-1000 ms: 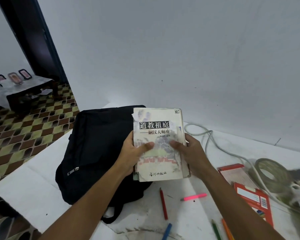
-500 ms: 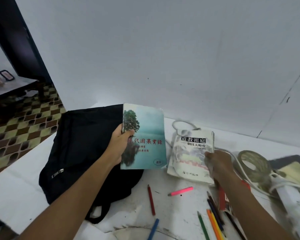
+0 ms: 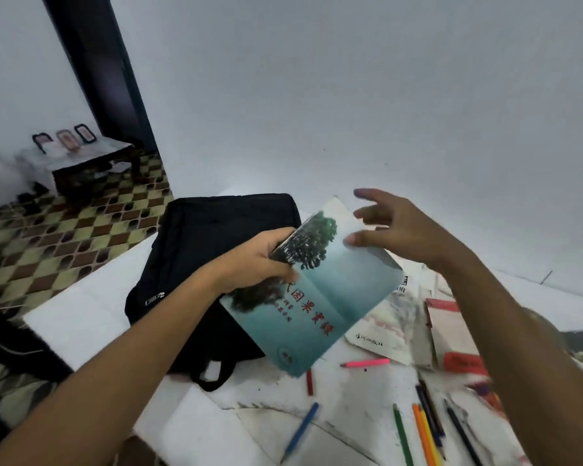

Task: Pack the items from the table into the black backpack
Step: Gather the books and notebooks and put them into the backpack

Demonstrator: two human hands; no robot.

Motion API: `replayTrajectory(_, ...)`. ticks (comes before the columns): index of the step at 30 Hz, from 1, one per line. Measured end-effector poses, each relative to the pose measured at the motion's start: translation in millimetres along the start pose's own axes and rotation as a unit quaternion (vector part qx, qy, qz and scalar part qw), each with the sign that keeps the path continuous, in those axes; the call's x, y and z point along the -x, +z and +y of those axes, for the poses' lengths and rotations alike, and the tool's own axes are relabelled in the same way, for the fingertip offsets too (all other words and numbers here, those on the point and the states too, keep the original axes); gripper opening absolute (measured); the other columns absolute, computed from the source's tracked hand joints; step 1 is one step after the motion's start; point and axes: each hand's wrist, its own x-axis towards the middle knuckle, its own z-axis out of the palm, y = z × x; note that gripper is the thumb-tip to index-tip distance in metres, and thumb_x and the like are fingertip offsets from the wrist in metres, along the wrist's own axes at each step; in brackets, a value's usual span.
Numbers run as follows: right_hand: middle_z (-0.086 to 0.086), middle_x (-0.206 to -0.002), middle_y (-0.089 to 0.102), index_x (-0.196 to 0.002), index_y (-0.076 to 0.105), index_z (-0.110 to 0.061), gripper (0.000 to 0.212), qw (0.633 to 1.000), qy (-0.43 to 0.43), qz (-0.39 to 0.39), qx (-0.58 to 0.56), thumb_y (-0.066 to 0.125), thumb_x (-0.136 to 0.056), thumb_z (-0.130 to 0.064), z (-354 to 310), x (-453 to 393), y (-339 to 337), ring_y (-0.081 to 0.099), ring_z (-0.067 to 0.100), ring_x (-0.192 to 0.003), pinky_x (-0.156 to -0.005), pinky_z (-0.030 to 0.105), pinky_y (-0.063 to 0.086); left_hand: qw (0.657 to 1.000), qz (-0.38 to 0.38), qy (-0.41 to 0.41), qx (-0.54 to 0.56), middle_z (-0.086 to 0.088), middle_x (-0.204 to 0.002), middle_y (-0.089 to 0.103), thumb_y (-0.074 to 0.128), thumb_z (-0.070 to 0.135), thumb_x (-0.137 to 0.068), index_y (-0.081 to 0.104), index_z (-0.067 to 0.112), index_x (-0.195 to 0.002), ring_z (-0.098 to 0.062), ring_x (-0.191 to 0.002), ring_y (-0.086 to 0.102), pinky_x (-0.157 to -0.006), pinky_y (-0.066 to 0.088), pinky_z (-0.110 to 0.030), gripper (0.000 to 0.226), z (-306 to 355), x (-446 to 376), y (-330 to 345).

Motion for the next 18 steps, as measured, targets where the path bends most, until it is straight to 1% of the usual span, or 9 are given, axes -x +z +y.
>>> replayTrajectory(1,0.006,-0.116,0.068,-0.125,0.059,-0.022,0.051,0.996,0.018,-0.083,-0.037,0.077,-0.077,-0.019,-3,-5,1,0.064,0.027,-0.108,-0.094,0.042,0.051,1.0,-0.01,0.004,-0.025,-0.013,-0.101,0.067,0.065,-0.01,-0.079,0.056,0.007,-0.114,-0.025,-0.09,0.067,-0.071,0.056,-0.039,0.04,4,4,-2)
replayTrajectory(2,0.011,-0.107,0.072,-0.117,0.064,-0.016,0.04,0.988,0.03,-0.129,-0.077,0.074,-0.079,-0.01,-3,-9,4,0.068,0.031,-0.099,-0.086,0.044,0.054,0.999,-0.016,0.003,-0.043,-0.012,-0.1,0.066,0.065,-0.01,-0.08,0.055,0.006,-0.113,-0.023,-0.089,0.067,-0.072,0.056,-0.038,0.038,7,8,-4)
replayTrajectory(5,0.02,-0.102,0.071,-0.11,0.067,-0.002,0.033,0.971,0.059,-0.128,-0.191,0.067,-0.078,0.004,0,-17,29,0.069,0.037,-0.091,-0.08,0.046,0.057,0.998,0.013,-0.005,-0.06,-0.012,-0.101,0.07,0.065,0.004,-0.087,0.056,0.009,-0.114,-0.025,-0.09,0.069,-0.076,0.058,-0.039,0.029,4,18,-26)
replayTrajectory(8,0.022,-0.103,0.07,-0.109,0.066,0.0,0.03,0.955,0.094,-0.065,-0.273,0.063,-0.079,0.006,11,-19,46,0.069,0.033,-0.083,-0.069,0.038,0.059,0.976,0.216,-0.002,0.03,-0.01,-0.091,0.073,0.056,0.011,-0.094,0.061,0.013,-0.101,-0.023,-0.082,0.068,-0.072,0.055,-0.038,0.009,-14,21,-63)
replayTrajectory(10,0.02,-0.106,0.069,-0.108,0.065,-0.001,0.026,0.931,0.127,-0.006,-0.342,0.06,-0.082,0.005,22,-17,53,0.07,0.03,-0.081,-0.064,0.034,0.059,0.949,0.314,-0.009,0.013,-0.01,-0.083,0.072,0.055,0.004,-0.093,0.061,0.012,-0.086,-0.022,-0.076,0.064,-0.071,0.052,-0.038,0.012,-37,30,-89)
replayTrajectory(12,0.014,-0.101,0.072,-0.106,0.064,-0.004,0.023,0.891,0.162,0.045,-0.421,0.055,-0.086,0.001,34,-11,60,0.072,0.024,-0.077,-0.059,0.032,0.058,0.953,0.285,-0.027,-0.104,-0.014,-0.083,0.07,0.065,0.006,-0.086,0.063,0.013,-0.08,-0.021,-0.075,0.062,-0.075,0.051,-0.038,0.01,-65,44,-105)
replayTrajectory(14,0.008,-0.096,0.074,-0.113,0.061,-0.006,0.029,0.854,0.186,0.078,-0.48,0.057,-0.084,-0.004,45,-8,74,0.072,0.021,-0.077,-0.058,0.031,0.058,0.953,0.176,-0.042,-0.243,-0.008,-0.088,0.068,0.077,0.021,-0.079,0.067,0.016,-0.086,-0.017,-0.081,0.062,-0.08,0.053,-0.036,0.013,-93,58,-110)
replayTrajectory(17,0.011,-0.11,0.07,-0.126,0.056,-0.005,0.079,0.82,0.213,0.108,-0.52,0.084,-0.053,-0.017,51,-4,97,0.072,0.024,-0.084,-0.062,0.035,0.059,0.9,0.066,-0.031,-0.429,0.009,-0.113,0.055,0.074,0.055,-0.071,0.061,0.028,-0.111,-0.01,-0.108,0.046,-0.096,0.041,-0.037,0.05,-122,62,-103)
replayTrajectory(18,0.013,-0.116,0.067,-0.129,0.055,-0.004,0.083,0.814,0.223,0.121,-0.523,0.085,-0.052,-0.016,50,-3,105,0.071,0.026,-0.086,-0.062,0.037,0.06,0.875,0.059,-0.026,-0.48,0.009,-0.118,0.048,0.071,0.061,-0.069,0.057,0.03,-0.118,-0.011,-0.113,0.04,-0.098,0.036,-0.038,0.06,-130,59,-100)
